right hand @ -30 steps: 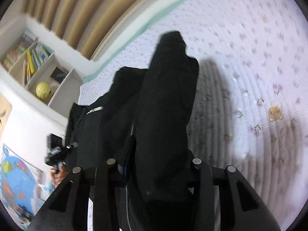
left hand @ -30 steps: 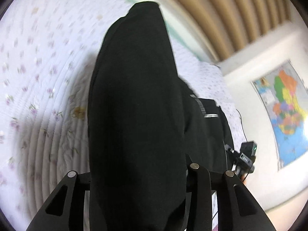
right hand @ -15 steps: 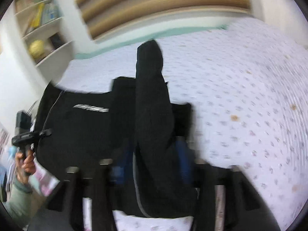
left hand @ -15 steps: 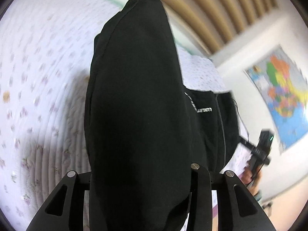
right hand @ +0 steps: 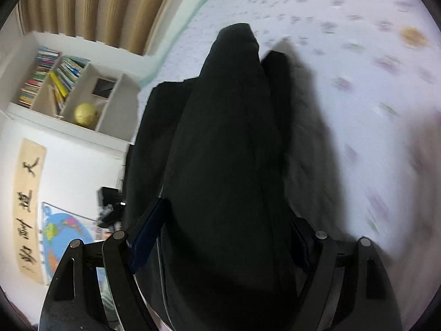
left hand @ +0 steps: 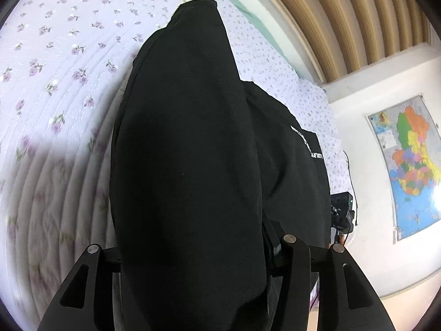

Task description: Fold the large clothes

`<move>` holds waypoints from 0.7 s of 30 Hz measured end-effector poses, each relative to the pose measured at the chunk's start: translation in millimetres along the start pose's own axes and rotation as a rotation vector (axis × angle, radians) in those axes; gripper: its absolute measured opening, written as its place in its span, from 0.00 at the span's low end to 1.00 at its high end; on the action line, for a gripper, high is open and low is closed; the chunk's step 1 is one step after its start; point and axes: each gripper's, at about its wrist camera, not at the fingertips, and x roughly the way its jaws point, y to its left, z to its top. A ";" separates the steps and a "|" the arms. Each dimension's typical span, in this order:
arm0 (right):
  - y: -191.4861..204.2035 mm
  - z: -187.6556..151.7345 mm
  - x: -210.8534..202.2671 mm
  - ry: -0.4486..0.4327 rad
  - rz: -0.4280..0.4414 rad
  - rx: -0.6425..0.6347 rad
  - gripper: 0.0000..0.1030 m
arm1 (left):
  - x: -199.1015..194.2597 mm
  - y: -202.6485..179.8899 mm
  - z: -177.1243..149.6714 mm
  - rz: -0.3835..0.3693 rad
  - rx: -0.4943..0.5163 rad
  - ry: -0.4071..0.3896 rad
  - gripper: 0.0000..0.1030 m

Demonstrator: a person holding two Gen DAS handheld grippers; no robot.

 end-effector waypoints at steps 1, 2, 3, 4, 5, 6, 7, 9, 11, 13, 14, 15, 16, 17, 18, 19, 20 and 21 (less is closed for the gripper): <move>0.2 9.0 7.6 0.018 0.005 -0.001 0.81 | 1.5 5.3 5.8 -0.002 -0.011 -0.004 0.53; 0.7 16.1 15.9 0.029 -0.001 -0.008 0.81 | -4.8 20.5 9.7 -0.003 -0.019 -0.010 0.53; 3.9 22.0 20.3 0.028 -0.006 -0.023 0.79 | -5.0 22.2 14.4 -0.001 -0.024 -0.019 0.53; 6.5 25.6 20.5 0.022 -0.008 -0.035 0.76 | -3.8 21.6 20.1 0.004 -0.028 -0.031 0.53; 11.7 27.9 20.6 0.008 -0.010 -0.057 0.68 | -3.9 20.7 22.8 0.011 -0.026 -0.041 0.52; 18.9 28.8 17.3 -0.017 -0.010 -0.081 0.61 | -5.1 15.7 25.5 0.019 -0.018 -0.055 0.49; 26.0 30.5 15.4 -0.039 -0.015 -0.103 0.59 | -8.0 7.5 27.4 0.020 0.001 -0.070 0.47; 47.1 25.0 5.8 -0.083 -0.036 -0.162 0.54 | -17.8 -13.5 30.0 0.003 0.049 -0.097 0.43; 76.3 14.3 -5.8 -0.112 -0.054 -0.225 0.52 | -30.0 -37.5 27.0 -0.043 0.088 -0.120 0.42; 106.9 3.7 -16.9 -0.131 -0.084 -0.279 0.52 | -42.0 -69.1 22.5 -0.061 0.145 -0.139 0.42; 120.5 -0.5 -22.0 -0.139 -0.107 -0.300 0.52 | -46.7 -82.3 19.2 -0.052 0.174 -0.148 0.42; 132.2 -6.1 -29.0 -0.149 -0.128 -0.317 0.52 | -53.5 -99.0 13.7 -0.043 0.214 -0.162 0.42; 141.4 -10.0 -35.9 -0.157 -0.137 -0.326 0.52 | -59.3 -109.9 8.9 -0.039 0.242 -0.173 0.42; 150.9 -14.6 -44.1 -0.170 -0.147 -0.335 0.52 | -67.1 -121.9 2.2 -0.040 0.273 -0.186 0.42; 157.9 -19.1 -52.6 -0.184 -0.152 -0.337 0.52 | -74.6 -130.0 -3.2 -0.048 0.289 -0.195 0.42; 163.6 -24.1 -63.1 -0.196 -0.155 -0.338 0.52 | -82.8 -136.9 -10.4 -0.063 0.302 -0.200 0.42; 167.7 -29.3 -70.8 -0.205 -0.159 -0.344 0.52 | -89.4 -138.6 -14.8 -0.073 0.308 -0.200 0.42; 173.1 -37.2 -79.5 -0.216 -0.164 -0.353 0.52 | -94.9 -141.7 -22.1 -0.083 0.315 -0.197 0.42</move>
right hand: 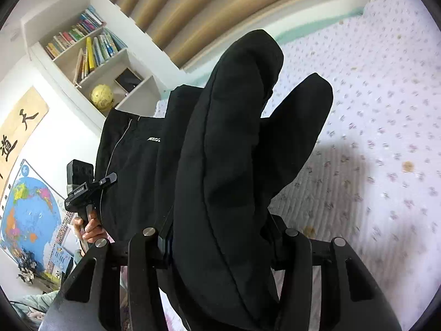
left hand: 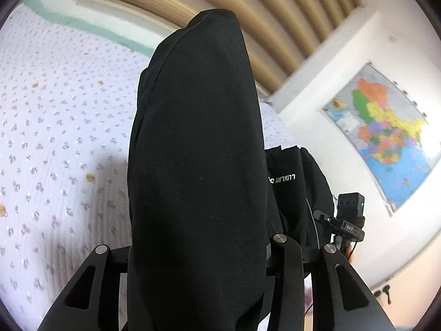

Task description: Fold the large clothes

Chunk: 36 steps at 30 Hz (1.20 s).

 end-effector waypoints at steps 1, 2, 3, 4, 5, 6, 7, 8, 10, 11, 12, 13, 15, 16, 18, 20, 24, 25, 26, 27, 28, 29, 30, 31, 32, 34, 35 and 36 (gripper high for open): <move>8.1 -2.7 -6.6 -0.005 -0.007 -0.005 0.52 | -4.9 -3.9 -4.5 -0.007 0.002 0.005 0.42; 11.4 -6.5 -13.0 -0.005 -0.015 -0.007 0.52 | -7.2 -7.3 -9.4 -0.015 -0.002 0.012 0.42; 15.2 -12.2 -19.9 0.000 -0.027 -0.005 0.52 | -11.1 -6.8 -15.6 -0.020 -0.007 0.018 0.42; 18.7 -14.3 -22.0 0.006 -0.035 -0.002 0.52 | -14.8 -4.0 -24.8 -0.022 -0.010 0.027 0.42; 20.9 -20.9 -24.5 0.018 -0.050 -0.001 0.52 | -14.1 -3.1 -30.7 -0.023 -0.015 0.036 0.42; 21.1 -26.7 -25.6 0.030 -0.061 0.002 0.52 | -10.8 0.1 -38.5 -0.022 -0.028 0.051 0.42; 17.2 -37.0 -25.0 0.050 -0.075 0.010 0.52 | -4.6 4.0 -44.7 -0.017 -0.046 0.065 0.42; 13.1 -43.4 -22.6 0.061 -0.083 0.020 0.52 | -0.3 13.8 -54.2 -0.012 -0.071 0.077 0.42; -5.4 -58.9 -10.2 0.096 -0.095 0.070 0.52 | 6.9 37.3 -76.2 0.014 -0.108 0.102 0.42; -19.1 -67.6 -0.6 0.119 -0.104 0.099 0.52 | 15.8 56.3 -88.9 0.047 -0.145 0.125 0.42; -30.7 -74.2 7.4 0.139 -0.122 0.124 0.52 | 20.0 73.7 -97.6 0.066 -0.189 0.132 0.44; -50.8 -83.4 13.8 0.151 -0.160 0.170 0.52 | 21.2 95.9 -106.6 0.068 -0.253 0.135 0.45; -81.6 -92.3 12.5 0.148 -0.161 0.263 0.56 | 19.1 136.1 -121.0 -0.011 -0.380 0.138 0.50; -109.3 -100.9 7.6 0.139 -0.122 0.369 0.57 | 16.1 160.2 -129.7 -0.074 -0.469 0.139 0.51; -141.4 -114.2 -4.5 0.118 -0.079 0.488 0.62 | 9.0 186.1 -138.8 -0.183 -0.568 0.142 0.52; -159.6 -124.0 -23.2 0.083 -0.060 0.552 0.63 | -10.0 188.9 -135.6 -0.134 -0.539 0.119 0.52; -150.2 -118.6 -66.7 0.035 -0.166 0.496 0.65 | -43.0 154.2 -110.6 0.085 -0.356 0.087 0.52; -133.0 -110.3 -72.7 0.027 -0.211 0.423 0.66 | -48.4 138.9 -102.5 0.148 -0.294 0.074 0.52; -114.7 -102.0 -73.9 0.027 -0.236 0.360 0.68 | -51.8 116.3 -92.1 0.225 -0.210 0.059 0.53; -88.2 -91.2 -71.6 0.030 -0.263 0.275 0.70 | -51.0 103.1 -84.5 0.262 -0.168 0.052 0.53; -70.6 -84.4 -67.4 0.032 -0.274 0.227 0.72 | -48.0 87.9 -78.4 0.293 -0.123 0.046 0.54; -40.4 -74.7 -55.1 0.045 -0.299 0.138 0.75 | -39.5 71.5 -72.9 0.325 -0.079 0.046 0.55; -19.5 -68.7 -41.8 0.064 -0.325 0.076 0.78 | -30.9 64.6 -69.4 0.347 -0.063 0.054 0.56; -5.8 -65.1 -30.2 0.081 -0.349 0.041 0.79 | -17.0 59.0 -67.3 0.374 -0.044 0.076 0.56; 8.1 -61.3 -9.9 0.117 -0.387 0.005 0.79 | -5.0 58.1 -65.8 0.392 -0.034 0.101 0.56; 17.9 -63.7 28.8 0.192 -0.458 -0.046 0.79 | 33.3 68.5 -67.9 0.456 -0.038 0.194 0.56; 18.5 -66.0 44.4 0.221 -0.488 -0.070 0.79 | 48.9 71.7 -76.2 0.487 -0.044 0.241 0.56; 15.2 -71.8 65.4 0.275 -0.518 -0.093 0.79 | 64.3 82.0 -82.5 0.509 -0.056 0.282 0.56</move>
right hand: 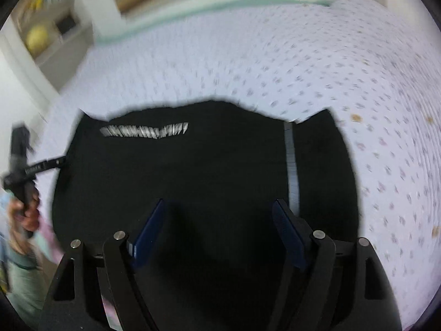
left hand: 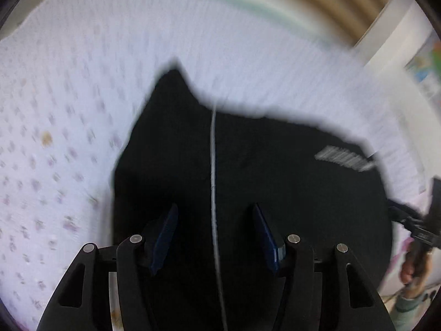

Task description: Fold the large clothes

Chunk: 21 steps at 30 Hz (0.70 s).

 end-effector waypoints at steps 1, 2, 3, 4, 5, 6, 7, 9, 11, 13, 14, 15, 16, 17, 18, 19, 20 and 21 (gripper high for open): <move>9.0 -1.8 28.2 0.044 -0.025 -0.017 0.80 | 8.3 0.8 2.2 0.006 -0.012 0.012 0.57; 8.5 -4.0 40.3 0.063 -0.039 -0.020 0.82 | 14.2 5.9 1.7 0.005 -0.030 0.013 0.58; 8.9 -6.1 49.9 0.065 -0.056 -0.020 0.83 | 12.9 8.4 2.3 -0.006 -0.039 0.011 0.58; 8.2 -6.3 52.8 0.065 -0.066 -0.017 0.83 | 8.5 9.6 3.6 -0.012 -0.044 0.006 0.57; 5.8 -6.5 51.4 0.066 -0.063 -0.005 0.83 | 3.1 9.2 3.9 -0.006 -0.038 -0.004 0.57; 5.4 -5.3 47.1 0.065 -0.060 0.005 0.83 | -6.4 6.1 4.0 0.010 -0.020 -0.022 0.56; 5.4 -5.5 39.4 0.060 -0.053 0.005 0.82 | -16.1 2.0 2.1 0.032 0.008 -0.047 0.56; 11.3 -8.0 20.8 0.042 -0.040 -0.019 0.79 | -41.8 -13.4 -5.0 0.058 0.070 -0.113 0.56; 18.3 -14.0 -3.3 -0.004 -0.021 -0.044 0.79 | -66.6 -32.9 -15.4 0.013 0.133 -0.175 0.56; 24.0 -19.5 -21.4 -0.047 0.009 -0.052 0.79 | -76.5 -53.8 -24.5 -0.016 0.187 -0.191 0.56; 25.5 -22.2 -26.3 -0.060 0.020 -0.047 0.79 | -76.5 -62.8 -28.5 -0.022 0.207 -0.189 0.56; 25.1 -23.4 -26.3 -0.061 0.019 -0.043 0.79 | -72.0 -73.5 -33.8 -0.031 0.232 -0.178 0.56; 24.4 -23.4 -21.9 -0.056 0.012 -0.035 0.79 | -62.2 -83.2 -38.0 -0.031 0.258 -0.153 0.56; 22.0 -25.2 -12.8 -0.040 -0.006 -0.029 0.79 | -49.3 -92.5 -41.9 -0.021 0.276 -0.127 0.56; 26.2 -24.0 -1.0 -0.018 -0.028 -0.025 0.79 | -29.2 -97.8 -47.4 0.008 0.289 -0.081 0.56; 26.1 -26.0 15.8 0.025 -0.052 -0.013 0.81 | -11.1 -98.9 -52.3 0.035 0.283 -0.058 0.57; 27.2 -25.0 28.4 0.044 -0.056 0.000 0.82 | -1.4 -99.4 -55.0 0.055 0.274 -0.068 0.58; 26.7 -28.4 33.5 0.033 -0.061 -0.001 0.84 | 2.9 -100.2 -57.7 0.073 0.276 -0.085 0.60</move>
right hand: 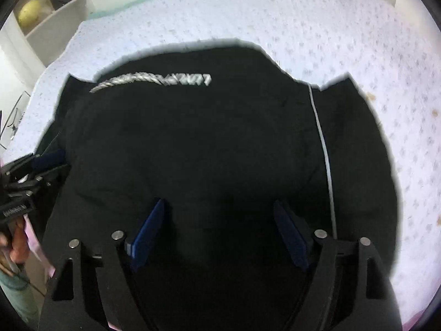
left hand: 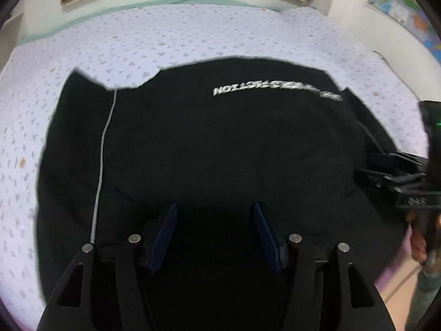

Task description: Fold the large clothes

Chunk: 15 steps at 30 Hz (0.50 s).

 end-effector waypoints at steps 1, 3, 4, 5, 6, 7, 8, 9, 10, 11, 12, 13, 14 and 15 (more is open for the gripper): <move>-0.3 -3.4 2.4 -0.024 -0.012 -0.001 0.84 | 2.0 1.1 -0.8 0.009 -0.003 -0.010 0.60; -1.3 -6.2 1.6 -0.044 -0.019 0.017 0.84 | -4.9 7.0 -0.3 -0.005 -0.042 -0.026 0.60; -1.0 -8.0 -2.4 -0.057 -0.027 0.026 0.84 | -9.3 9.5 0.3 -0.006 -0.055 -0.036 0.60; -0.2 -9.0 -5.4 -0.066 -0.036 0.032 0.84 | -15.2 9.2 0.7 0.014 -0.053 -0.044 0.60; 1.3 -10.5 -9.4 -0.075 -0.046 0.034 0.84 | -19.8 7.5 0.5 0.040 -0.047 -0.052 0.60; 4.5 -13.3 -17.9 -0.089 -0.058 0.035 0.84 | -28.5 6.0 -1.2 0.083 -0.035 -0.067 0.60; 9.0 -15.2 -26.5 -0.108 -0.053 0.029 0.84 | -37.5 2.6 -1.9 0.132 -0.017 -0.090 0.60; 14.4 -17.0 -35.9 -0.131 -0.039 0.019 0.84 | -48.3 -1.8 -2.7 0.178 0.007 -0.121 0.60; 18.0 -17.7 -42.2 -0.148 -0.033 0.014 0.84 | -59.1 -6.1 -2.9 0.219 0.023 -0.148 0.60; 24.2 -19.2 -53.2 -0.175 -0.036 0.010 0.84 | -72.1 -11.2 -1.9 0.265 0.035 -0.175 0.60; 30.1 -20.3 -63.9 -0.199 -0.047 0.010 0.84 | -78.6 -13.2 2.7 0.286 0.038 -0.194 0.60; 33.5 -21.0 -70.6 -0.213 -0.052 0.011 0.84 | -87.8 -18.5 4.4 0.292 0.039 -0.212 0.60; 38.3 -21.6 -79.8 -0.232 -0.058 0.014 0.84 | -97.1 -24.4 7.3 0.289 0.038 -0.230 0.60; 42.9 -21.9 -86.0 -0.244 -0.063 0.017 0.84 | -108.3 -27.2 8.8 0.279 0.033 -0.252 0.61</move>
